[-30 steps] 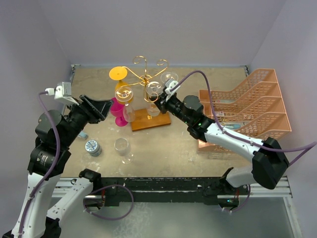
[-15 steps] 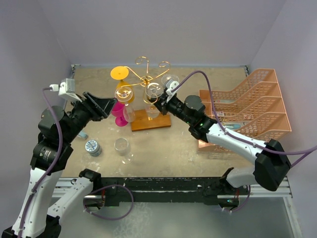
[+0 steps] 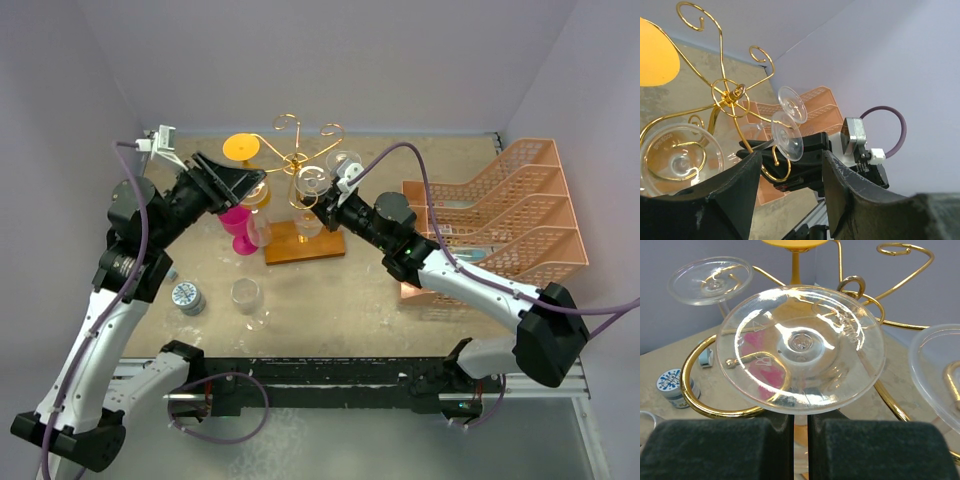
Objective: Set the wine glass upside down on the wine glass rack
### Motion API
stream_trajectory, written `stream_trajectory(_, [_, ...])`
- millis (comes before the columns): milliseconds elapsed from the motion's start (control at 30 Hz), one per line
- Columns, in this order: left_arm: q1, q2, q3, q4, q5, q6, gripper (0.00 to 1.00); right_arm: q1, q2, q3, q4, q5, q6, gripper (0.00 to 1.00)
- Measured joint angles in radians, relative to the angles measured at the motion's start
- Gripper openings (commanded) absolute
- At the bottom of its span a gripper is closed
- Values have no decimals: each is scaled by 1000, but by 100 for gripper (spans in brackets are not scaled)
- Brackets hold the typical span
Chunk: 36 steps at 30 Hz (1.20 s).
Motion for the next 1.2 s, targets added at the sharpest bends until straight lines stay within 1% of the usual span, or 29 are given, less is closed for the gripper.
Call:
stream_trajectory(133, [-36, 47, 0, 30, -16, -35, 49, 0, 0, 0, 0, 0, 0, 0])
stream_trajectory(333, [-209, 144, 19, 22, -103, -29, 48, 0, 0, 0, 2, -3, 4, 0])
stream_trajectory(400, [-228, 172, 22, 17, -127, -26, 47, 0, 0, 0, 2, -8, 8, 0])
stream_trajectory(500, [-228, 195, 22, 6, -163, -27, 44, 0, 0, 0, 7, -28, 8, 0])
stream_trajectory(700, [-229, 217, 30, 7, -200, -36, 32, 0, 0, -3, 16, -50, 11, 0])
stream_trajectory(867, [-229, 241, 51, 11, -210, -56, 29, 0, 0, -5, 23, -55, 10, 0])
stream_trajectory(933, [-229, 250, 55, 15, -210, -59, 25, 0, 0, -5, 24, -56, 10, 0])
stream_trajectory(967, [-229, 254, 55, 17, -209, -61, 23, 0, 0, -5, 24, -58, 10, 0])
stream_trajectory(1067, [-229, 266, 55, 23, -201, -73, 13, 0, 0, -5, 25, -63, 9, 0])
stream_trajectory(1133, [-229, 274, 55, 27, -194, -79, 1, 0, 0, -5, 25, -71, 9, 0])
stream_trajectory(1200, [-229, 277, 56, 34, -185, -98, 0, 0, 0, -6, 25, -73, 7, 1])
